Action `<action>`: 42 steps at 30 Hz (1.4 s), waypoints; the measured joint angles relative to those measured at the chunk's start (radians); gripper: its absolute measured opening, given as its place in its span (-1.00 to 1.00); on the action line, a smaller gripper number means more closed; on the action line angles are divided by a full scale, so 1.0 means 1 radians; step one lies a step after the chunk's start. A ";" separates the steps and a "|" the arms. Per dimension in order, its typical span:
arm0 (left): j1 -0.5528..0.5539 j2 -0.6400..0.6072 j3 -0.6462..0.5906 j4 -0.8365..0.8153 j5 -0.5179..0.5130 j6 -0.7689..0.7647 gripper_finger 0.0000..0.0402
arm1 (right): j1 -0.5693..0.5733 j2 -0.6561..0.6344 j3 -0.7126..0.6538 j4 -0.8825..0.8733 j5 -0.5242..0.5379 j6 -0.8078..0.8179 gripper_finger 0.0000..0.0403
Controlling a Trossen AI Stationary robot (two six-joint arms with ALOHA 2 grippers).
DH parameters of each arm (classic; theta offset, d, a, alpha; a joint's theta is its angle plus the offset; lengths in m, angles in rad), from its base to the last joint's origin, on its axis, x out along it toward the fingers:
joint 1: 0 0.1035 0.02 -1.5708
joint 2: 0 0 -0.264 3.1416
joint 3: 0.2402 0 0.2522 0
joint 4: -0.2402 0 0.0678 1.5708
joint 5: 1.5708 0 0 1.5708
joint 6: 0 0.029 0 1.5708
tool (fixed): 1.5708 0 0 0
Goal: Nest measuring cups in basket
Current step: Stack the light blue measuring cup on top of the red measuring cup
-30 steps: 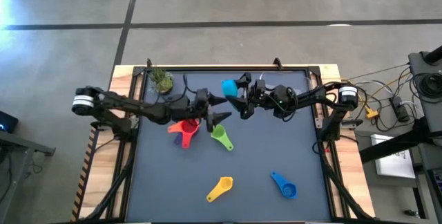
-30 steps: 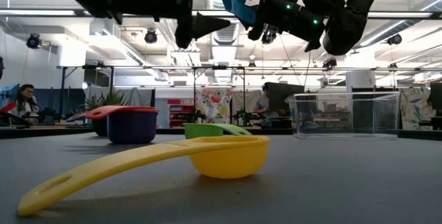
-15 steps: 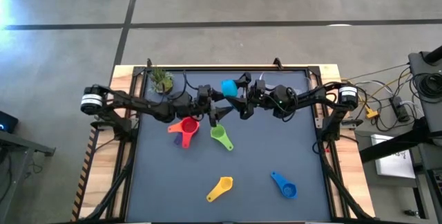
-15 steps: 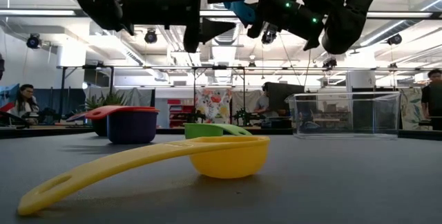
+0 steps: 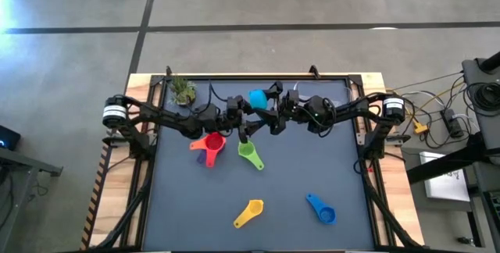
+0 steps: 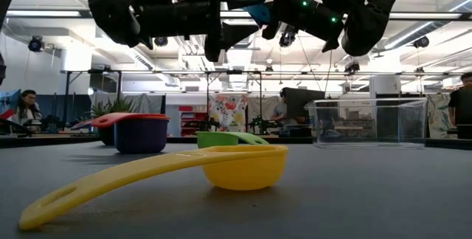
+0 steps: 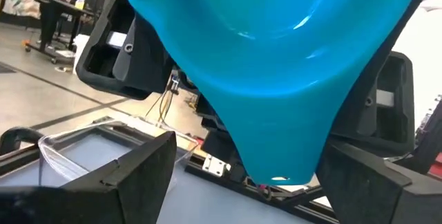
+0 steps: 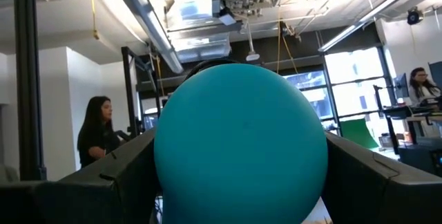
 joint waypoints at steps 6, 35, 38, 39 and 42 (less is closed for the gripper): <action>0.001 0.000 0.000 0.030 0.009 0.050 0.54 | 0.000 0.000 0.020 -0.019 -0.001 0.000 0.48; 0.000 -0.001 -0.011 0.014 0.019 0.055 -0.38 | 0.000 0.000 0.060 -0.122 -0.019 -0.024 0.58; 0.004 0.000 -0.020 -0.005 -0.003 0.102 -0.40 | 0.002 -0.001 0.060 -0.136 0.001 0.018 0.81; 0.004 -0.001 -0.023 -0.003 -0.004 0.101 -0.40 | 0.000 -0.001 0.060 -0.141 0.000 0.022 0.86; 0.004 -0.010 -0.036 0.005 0.004 0.091 -0.40 | 0.000 -0.002 0.060 -0.136 -0.008 0.017 0.94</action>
